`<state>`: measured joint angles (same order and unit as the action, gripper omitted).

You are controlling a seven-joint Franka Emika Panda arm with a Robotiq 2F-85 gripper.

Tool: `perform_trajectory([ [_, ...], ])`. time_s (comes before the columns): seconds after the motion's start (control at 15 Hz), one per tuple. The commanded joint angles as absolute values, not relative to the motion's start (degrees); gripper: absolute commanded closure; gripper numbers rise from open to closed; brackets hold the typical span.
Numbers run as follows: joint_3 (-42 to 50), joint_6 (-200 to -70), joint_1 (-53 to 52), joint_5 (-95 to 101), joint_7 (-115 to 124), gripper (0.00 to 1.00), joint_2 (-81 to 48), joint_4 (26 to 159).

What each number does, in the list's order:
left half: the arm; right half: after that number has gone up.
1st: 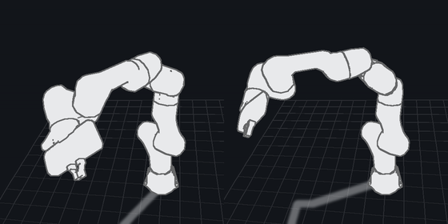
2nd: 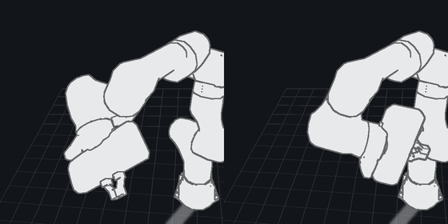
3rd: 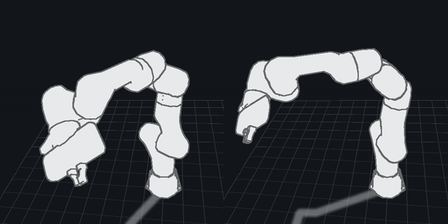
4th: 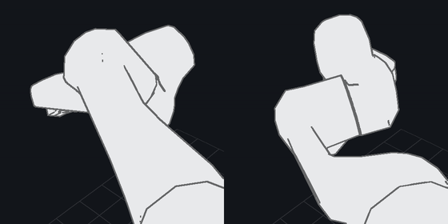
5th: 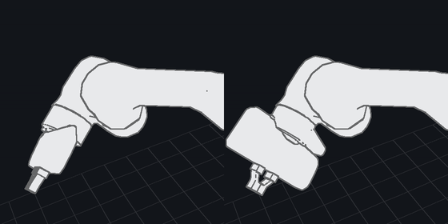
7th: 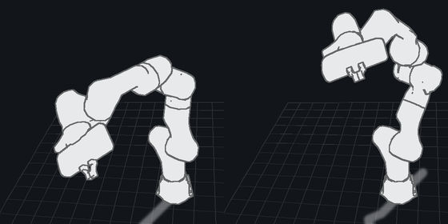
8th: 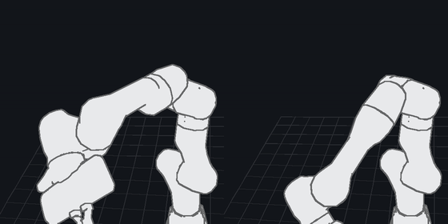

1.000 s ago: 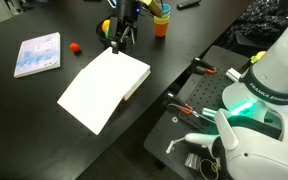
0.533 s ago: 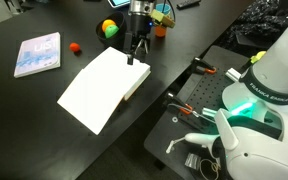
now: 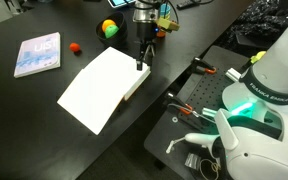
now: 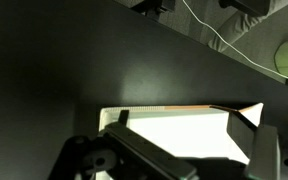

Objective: Open the orange book then flip the pages once.

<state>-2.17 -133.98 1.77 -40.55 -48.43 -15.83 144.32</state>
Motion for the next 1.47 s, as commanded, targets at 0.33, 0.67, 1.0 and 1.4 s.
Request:
perform_trajectory([
  [0.33,-3.38,-138.63,2.50,-34.61,-48.12,0.00,-16.94,145.32],
  [0.67,-4.54,-142.85,2.97,-32.43,-47.32,0.00,-18.17,144.87],
  [1.0,-6.22,-144.14,4.72,-34.97,-48.00,0.00,-18.31,144.64],
  [1.4,-8.30,-142.82,7.54,-43.86,-51.07,0.00,-18.02,144.24],
])
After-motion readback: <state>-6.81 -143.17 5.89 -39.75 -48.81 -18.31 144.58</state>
